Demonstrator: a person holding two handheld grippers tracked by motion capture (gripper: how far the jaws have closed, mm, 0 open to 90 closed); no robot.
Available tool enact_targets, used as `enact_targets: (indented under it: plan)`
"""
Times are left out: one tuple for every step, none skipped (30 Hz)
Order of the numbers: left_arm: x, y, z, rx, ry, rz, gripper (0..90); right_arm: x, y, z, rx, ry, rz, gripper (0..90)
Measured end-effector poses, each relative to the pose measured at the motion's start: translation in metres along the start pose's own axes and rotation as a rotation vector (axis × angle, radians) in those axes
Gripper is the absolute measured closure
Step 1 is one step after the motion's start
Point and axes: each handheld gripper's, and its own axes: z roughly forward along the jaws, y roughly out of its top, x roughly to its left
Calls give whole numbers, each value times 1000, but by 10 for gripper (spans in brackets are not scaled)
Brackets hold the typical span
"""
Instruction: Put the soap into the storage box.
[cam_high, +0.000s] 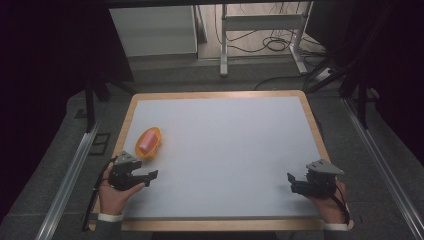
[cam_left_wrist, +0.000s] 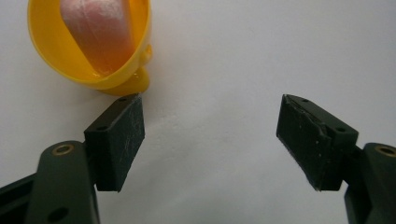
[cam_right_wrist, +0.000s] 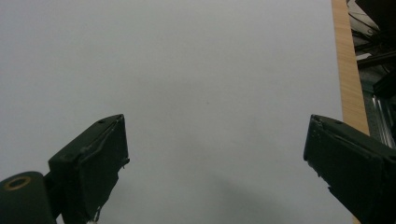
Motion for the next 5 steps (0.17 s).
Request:
enact_targets:
  plan:
    - [1, 0, 0, -3, -5, -6, 242, 1, 0, 0, 0, 3, -1, 62]
    - [1, 0, 0, -6, -6, -15, 243, 2, 1, 0, 0, 4, -2, 62]
    - [1, 0, 0, -10, -8, -19, 245, 3, 1, 0, -2, 5, -5, 62]
    - [1, 1, -1, -11, -12, -23, 245, 3, 2, 0, -6, 7, -10, 62]
    - [1, 1, -1, -11, -12, -23, 245, 3, 2, 0, -6, 7, -10, 62]
